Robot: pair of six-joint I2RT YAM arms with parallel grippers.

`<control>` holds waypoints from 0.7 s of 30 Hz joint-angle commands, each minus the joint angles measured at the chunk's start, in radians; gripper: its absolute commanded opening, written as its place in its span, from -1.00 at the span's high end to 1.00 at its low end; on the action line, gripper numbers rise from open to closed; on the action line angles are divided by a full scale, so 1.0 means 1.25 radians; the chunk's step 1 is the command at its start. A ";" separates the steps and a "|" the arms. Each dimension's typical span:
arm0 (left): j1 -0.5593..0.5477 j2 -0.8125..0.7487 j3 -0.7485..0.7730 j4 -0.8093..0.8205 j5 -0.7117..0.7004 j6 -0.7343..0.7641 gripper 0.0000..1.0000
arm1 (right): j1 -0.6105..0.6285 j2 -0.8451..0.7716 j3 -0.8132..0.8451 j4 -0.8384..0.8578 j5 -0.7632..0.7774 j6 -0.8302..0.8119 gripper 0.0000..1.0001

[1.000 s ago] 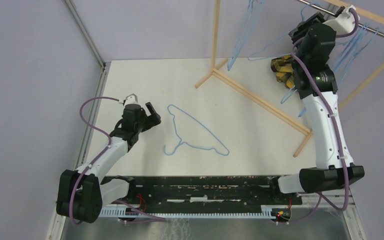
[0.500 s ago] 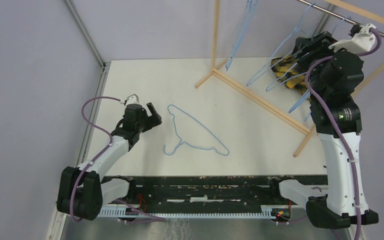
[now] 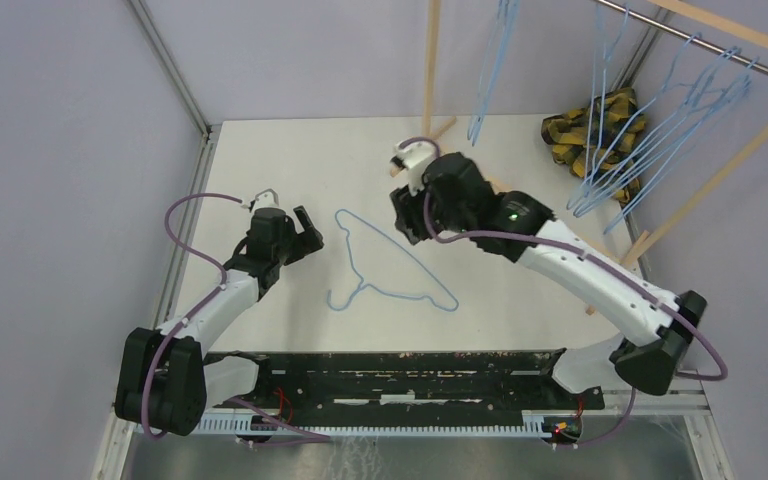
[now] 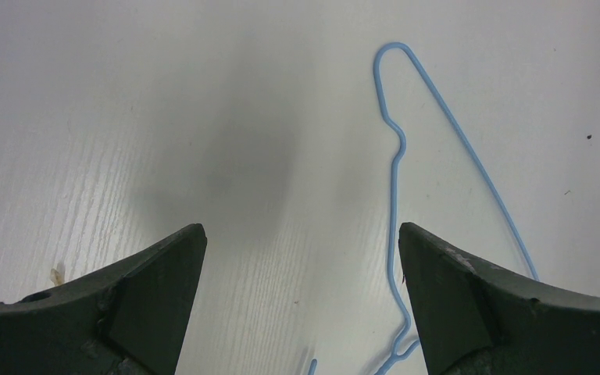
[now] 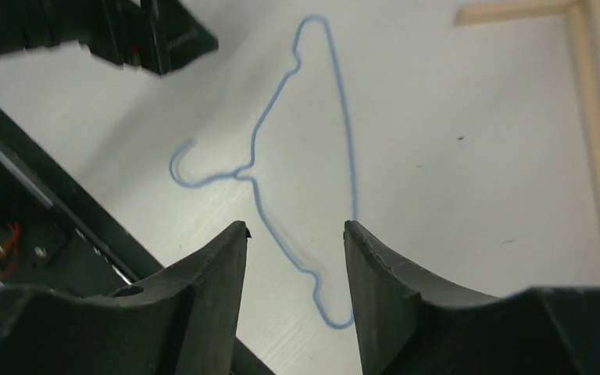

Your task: Organize the hangers

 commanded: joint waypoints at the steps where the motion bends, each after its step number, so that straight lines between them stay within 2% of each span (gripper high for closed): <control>1: -0.003 0.007 0.019 0.020 -0.024 -0.028 -1.00 | 0.045 0.070 -0.075 -0.008 -0.071 -0.106 -0.14; 4: -0.002 0.011 0.018 0.019 -0.029 -0.028 -1.00 | 0.064 0.133 -0.141 0.035 -0.104 -0.121 -0.13; 11: -0.001 0.014 0.020 0.015 -0.031 -0.027 -0.99 | 0.116 0.288 -0.188 0.070 -0.102 -0.133 0.00; 16: -0.001 0.005 0.017 0.018 -0.023 -0.028 -0.99 | 0.117 0.311 -0.260 0.153 -0.090 -0.125 -0.01; 21: -0.001 0.011 0.017 0.021 -0.011 -0.031 -1.00 | 0.116 0.346 -0.283 0.177 -0.007 -0.127 -0.03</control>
